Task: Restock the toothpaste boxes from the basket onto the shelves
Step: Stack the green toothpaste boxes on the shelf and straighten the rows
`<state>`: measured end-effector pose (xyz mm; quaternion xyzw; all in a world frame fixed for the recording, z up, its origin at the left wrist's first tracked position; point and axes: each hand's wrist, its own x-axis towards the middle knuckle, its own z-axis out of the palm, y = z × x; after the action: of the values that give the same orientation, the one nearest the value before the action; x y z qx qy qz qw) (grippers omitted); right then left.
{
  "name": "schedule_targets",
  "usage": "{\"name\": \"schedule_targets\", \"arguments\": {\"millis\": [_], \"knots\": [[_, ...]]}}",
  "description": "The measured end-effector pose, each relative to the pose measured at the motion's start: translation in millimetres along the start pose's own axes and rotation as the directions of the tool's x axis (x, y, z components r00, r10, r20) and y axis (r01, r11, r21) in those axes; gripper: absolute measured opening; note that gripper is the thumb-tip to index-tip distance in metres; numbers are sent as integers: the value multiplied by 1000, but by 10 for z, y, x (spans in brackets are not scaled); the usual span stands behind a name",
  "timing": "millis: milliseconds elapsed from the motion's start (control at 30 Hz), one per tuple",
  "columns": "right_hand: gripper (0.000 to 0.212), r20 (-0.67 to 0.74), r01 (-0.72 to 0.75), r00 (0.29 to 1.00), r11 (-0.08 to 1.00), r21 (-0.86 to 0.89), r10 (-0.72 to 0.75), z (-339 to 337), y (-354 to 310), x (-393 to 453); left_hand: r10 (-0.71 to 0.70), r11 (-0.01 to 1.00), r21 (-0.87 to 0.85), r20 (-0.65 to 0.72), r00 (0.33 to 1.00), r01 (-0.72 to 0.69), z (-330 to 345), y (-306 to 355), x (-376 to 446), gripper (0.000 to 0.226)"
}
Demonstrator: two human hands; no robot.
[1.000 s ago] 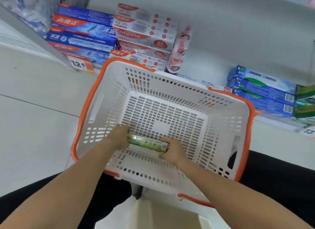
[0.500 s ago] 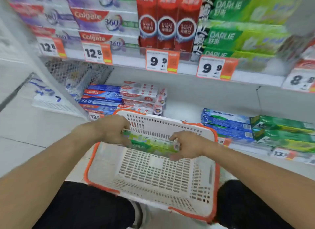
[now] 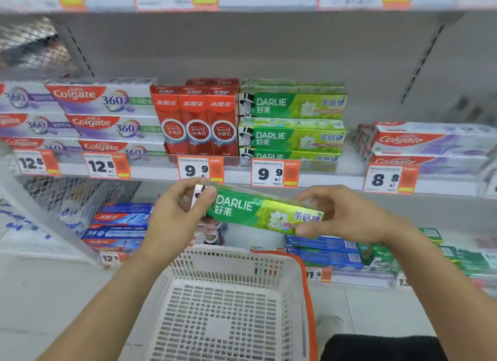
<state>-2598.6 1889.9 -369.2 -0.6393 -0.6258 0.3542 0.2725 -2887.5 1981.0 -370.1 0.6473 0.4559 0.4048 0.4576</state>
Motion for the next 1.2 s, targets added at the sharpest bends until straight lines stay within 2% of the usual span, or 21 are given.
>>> {"name": "schedule_targets", "arguments": {"millis": [67, 133, 200, 300, 367, 433, 533, 667, 733, 967, 1067, 1200], "knots": [[49, -199, 126, 975, 986, 113, -102, -150, -28, 0, 85, 996, -27, -89, 992, -88, 117, 160, 33, 34], [45, -406, 259, 897, 953, 157, -177, -300, -87, -17, 175, 979, -87, -117, 978, -185, 244, 323, 88, 29], [44, -562, 345, 802, 925, 162, -201, -427, -110, -51, 275, 957, -70, -85, 958, -281, 357, 439, 177, 38], [46, -714, 380, 673, 919, 107, -195, -558, -101, -33, 455, 879, 185, -53, 889, -439, 452, 539, 391, 58], [44, -786, 362, 594, 929, 70, -172, -612, -94, 46, 601, 741, 413, -55, 797, -530, 479, 581, 585, 63], [40, -823, 336, 541, 942, 22, -174, -647, -78, 155, 694, 608, 576, -52, 718, -547, 495, 596, 773, 67], [38, -838, 322, 513, 947, -11, -185, -649, -74, 319, 697, 545, 681, -45, 715, -489, 447, 505, 999, 73], [41, -850, 230, 481, 967, -112, -213, -643, -31, 489, 621, 574, 710, -53, 782, -408, 295, 331, 1189, 78], [42, -856, 201, 475, 972, -119, -203, -623, -27, 566, 608, 581, 719, -71, 791, -382, 282, 290, 1231, 78], [49, -851, 115, 503, 987, -109, -152, -478, -54, 715, 628, 591, 719, -126, 768, -366, 365, 258, 1266, 85], [62, -832, 85, 526, 985, -152, -174, -455, -90, 717, 635, 621, 693, -171, 754, -365, 434, 253, 1268, 83], [64, -836, 68, 524, 986, -151, -164, -438, -114, 722, 638, 645, 681, -231, 735, -346, 508, 254, 1301, 75]]}}
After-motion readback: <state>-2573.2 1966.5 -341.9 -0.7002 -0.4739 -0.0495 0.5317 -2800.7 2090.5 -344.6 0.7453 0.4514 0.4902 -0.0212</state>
